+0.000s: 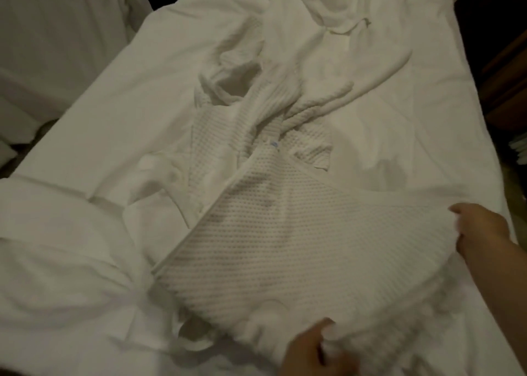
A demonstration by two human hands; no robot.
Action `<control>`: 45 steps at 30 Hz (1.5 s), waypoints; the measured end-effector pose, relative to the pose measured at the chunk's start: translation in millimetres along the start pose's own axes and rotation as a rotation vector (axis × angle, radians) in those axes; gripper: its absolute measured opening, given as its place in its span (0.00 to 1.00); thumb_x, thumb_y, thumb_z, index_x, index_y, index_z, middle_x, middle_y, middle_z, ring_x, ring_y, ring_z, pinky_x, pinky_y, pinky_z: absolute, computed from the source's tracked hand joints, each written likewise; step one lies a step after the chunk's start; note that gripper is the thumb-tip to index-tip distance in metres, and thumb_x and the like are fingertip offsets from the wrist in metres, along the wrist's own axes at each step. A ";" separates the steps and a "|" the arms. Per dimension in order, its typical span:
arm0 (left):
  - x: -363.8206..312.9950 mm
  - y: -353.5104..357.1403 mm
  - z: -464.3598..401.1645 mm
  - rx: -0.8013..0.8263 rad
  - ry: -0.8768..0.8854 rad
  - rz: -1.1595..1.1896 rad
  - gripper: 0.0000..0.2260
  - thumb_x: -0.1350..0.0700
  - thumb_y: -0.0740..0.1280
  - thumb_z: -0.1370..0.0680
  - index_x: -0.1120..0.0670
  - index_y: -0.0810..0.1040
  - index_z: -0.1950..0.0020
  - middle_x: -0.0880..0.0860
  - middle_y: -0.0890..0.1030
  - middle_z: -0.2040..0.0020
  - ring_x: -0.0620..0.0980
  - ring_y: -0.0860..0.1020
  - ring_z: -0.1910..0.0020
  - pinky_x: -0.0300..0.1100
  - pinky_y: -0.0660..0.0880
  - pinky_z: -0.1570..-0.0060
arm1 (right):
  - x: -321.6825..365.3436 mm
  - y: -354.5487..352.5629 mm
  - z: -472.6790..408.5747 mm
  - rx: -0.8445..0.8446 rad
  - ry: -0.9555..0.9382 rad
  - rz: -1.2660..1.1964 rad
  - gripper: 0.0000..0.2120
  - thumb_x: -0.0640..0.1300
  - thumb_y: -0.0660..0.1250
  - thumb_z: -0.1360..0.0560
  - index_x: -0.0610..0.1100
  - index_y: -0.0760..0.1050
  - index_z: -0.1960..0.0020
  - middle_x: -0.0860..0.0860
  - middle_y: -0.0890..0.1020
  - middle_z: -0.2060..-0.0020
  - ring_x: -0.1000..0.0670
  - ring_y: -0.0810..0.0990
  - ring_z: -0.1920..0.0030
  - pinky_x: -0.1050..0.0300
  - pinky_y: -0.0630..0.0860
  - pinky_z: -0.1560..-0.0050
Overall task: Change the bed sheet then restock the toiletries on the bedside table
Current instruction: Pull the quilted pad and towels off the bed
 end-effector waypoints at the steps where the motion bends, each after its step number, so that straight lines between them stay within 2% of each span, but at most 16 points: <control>1: -23.4 1.5 23.9 0.381 0.133 0.133 0.13 0.57 0.62 0.19 0.39 0.79 0.47 0.40 0.83 0.63 0.34 0.80 0.60 0.30 0.75 0.55 | 6.8 14.3 2.8 0.050 -0.056 -0.006 0.20 0.39 0.67 0.26 0.36 0.72 0.35 0.42 0.79 0.49 0.46 0.77 0.55 0.55 0.78 0.56; 2: -36.3 5.6 37.4 0.650 0.203 0.282 0.15 0.61 0.70 0.26 0.39 0.80 0.54 0.36 0.81 0.69 0.29 0.78 0.66 0.24 0.72 0.61 | 8.6 36.1 12.6 0.120 -0.051 -0.009 0.18 0.37 0.66 0.26 0.35 0.72 0.37 0.42 0.78 0.56 0.47 0.77 0.59 0.55 0.79 0.61; 5: -61.6 -45.6 -3.6 0.379 0.233 0.268 0.09 0.62 0.77 0.35 0.50 0.82 0.61 0.43 0.81 0.73 0.33 0.76 0.73 0.25 0.72 0.68 | 19.8 118.7 54.0 0.329 -0.143 0.086 0.11 0.36 0.62 0.24 0.40 0.72 0.42 0.46 0.75 0.63 0.49 0.76 0.65 0.53 0.78 0.63; 10: -59.9 -105.9 -55.1 0.004 0.226 0.325 0.11 0.51 0.77 0.35 0.50 0.78 0.58 0.51 0.82 0.65 0.48 0.81 0.58 0.45 0.77 0.55 | 15.2 228.2 116.5 0.451 -0.337 0.359 0.11 0.40 0.63 0.26 0.37 0.76 0.46 0.44 0.77 0.61 0.41 0.80 0.55 0.45 0.80 0.49; 14: -61.4 -131.5 -79.5 -0.117 0.204 0.269 0.09 0.50 0.74 0.30 0.47 0.74 0.62 0.47 0.77 0.65 0.55 0.78 0.55 0.58 0.75 0.45 | 7.0 277.6 137.0 0.484 -0.349 0.464 0.08 0.43 0.60 0.22 0.38 0.71 0.53 0.47 0.74 0.69 0.46 0.77 0.66 0.52 0.78 0.60; 18: -68.8 -137.1 -89.2 -0.158 0.293 0.160 0.09 0.57 0.71 0.26 0.46 0.74 0.62 0.49 0.78 0.63 0.58 0.78 0.54 0.52 0.74 0.49 | -10.8 304.0 145.4 0.652 -0.392 0.419 0.16 0.42 0.60 0.22 0.38 0.72 0.35 0.47 0.78 0.53 0.46 0.78 0.52 0.51 0.76 0.45; 20: -83.4 -146.0 -83.2 -0.266 0.429 -0.005 0.06 0.55 0.70 0.26 0.54 0.75 0.53 0.55 0.76 0.54 0.61 0.76 0.50 0.48 0.70 0.50 | -25.5 304.5 153.5 0.704 -0.574 0.566 0.21 0.45 0.58 0.20 0.42 0.65 0.29 0.45 0.74 0.37 0.45 0.73 0.38 0.53 0.68 0.36; 21: -94.5 -147.0 -79.3 -0.310 0.552 -0.102 0.14 0.52 0.68 0.28 0.57 0.74 0.46 0.59 0.74 0.48 0.61 0.74 0.47 0.49 0.69 0.46 | -32.8 297.6 163.1 0.675 -0.752 0.704 0.21 0.46 0.58 0.20 0.42 0.63 0.27 0.44 0.70 0.31 0.44 0.70 0.33 0.55 0.65 0.33; 23: -114.9 -126.1 -66.6 -0.278 0.815 -0.365 0.26 0.46 0.62 0.31 0.57 0.70 0.37 0.60 0.70 0.39 0.60 0.70 0.41 0.50 0.65 0.40 | -49.4 279.3 194.6 0.578 -1.203 0.813 0.21 0.47 0.57 0.20 0.40 0.68 0.30 0.39 0.68 0.30 0.40 0.70 0.32 0.49 0.67 0.34; 26: -115.4 -91.9 -81.8 -0.112 0.871 -0.728 0.29 0.41 0.56 0.30 0.51 0.68 0.32 0.60 0.73 0.34 0.62 0.72 0.37 0.60 0.70 0.41 | -111.9 272.2 221.3 0.774 -1.466 1.061 0.24 0.49 0.55 0.21 0.40 0.66 0.28 0.37 0.65 0.29 0.35 0.67 0.31 0.36 0.69 0.36; 28: -108.6 -89.7 -101.6 -0.015 0.761 -0.802 0.32 0.37 0.55 0.30 0.51 0.68 0.29 0.59 0.73 0.33 0.62 0.71 0.36 0.58 0.70 0.39 | -152.6 259.9 193.6 0.936 -1.215 1.291 0.27 0.52 0.53 0.19 0.50 0.49 0.23 0.48 0.48 0.23 0.45 0.48 0.23 0.43 0.50 0.26; 30: -109.4 -96.2 -108.9 0.000 0.702 -0.799 0.33 0.38 0.59 0.27 0.53 0.65 0.27 0.58 0.72 0.33 0.60 0.70 0.36 0.54 0.67 0.37 | -163.1 236.8 165.2 0.874 -1.098 1.352 0.29 0.54 0.51 0.19 0.52 0.43 0.23 0.52 0.43 0.23 0.49 0.42 0.23 0.47 0.42 0.26; 33: -115.2 -107.2 -110.4 -0.015 0.636 -0.723 0.26 0.44 0.65 0.25 0.58 0.70 0.32 0.60 0.76 0.39 0.61 0.73 0.41 0.51 0.68 0.41 | -159.2 187.2 148.9 0.637 -1.088 1.201 0.28 0.54 0.52 0.20 0.45 0.53 0.23 0.45 0.54 0.24 0.44 0.52 0.24 0.49 0.50 0.26; 36: -110.7 -116.3 -117.1 0.109 0.411 -0.531 0.17 0.48 0.72 0.28 0.58 0.77 0.47 0.58 0.80 0.50 0.58 0.77 0.52 0.48 0.72 0.50 | -193.1 108.9 127.1 0.399 -0.578 0.793 0.22 0.50 0.61 0.23 0.37 0.68 0.34 0.39 0.74 0.37 0.39 0.71 0.36 0.51 0.66 0.35; 40: -108.3 -112.6 -108.3 0.303 0.272 -0.353 0.06 0.55 0.71 0.26 0.57 0.77 0.57 0.57 0.79 0.59 0.54 0.76 0.62 0.45 0.74 0.58 | -291.4 82.2 177.0 0.650 0.220 0.272 0.14 0.53 0.66 0.26 0.43 0.75 0.49 0.44 0.82 0.55 0.44 0.81 0.55 0.51 0.78 0.57; 45: -121.8 -106.6 -89.3 0.391 0.318 -0.250 0.06 0.56 0.70 0.25 0.57 0.76 0.56 0.58 0.79 0.56 0.57 0.78 0.57 0.48 0.77 0.55 | -273.6 80.1 202.0 0.601 0.307 -0.100 0.05 0.36 0.65 0.25 0.44 0.76 0.51 0.48 0.82 0.56 0.48 0.80 0.59 0.56 0.75 0.62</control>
Point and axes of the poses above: each hand's wrist, its own z-axis away from the middle knuckle, its own y-axis out of the palm, x = y × z, the point moved 9 cm from there along -z, towards the middle knuckle
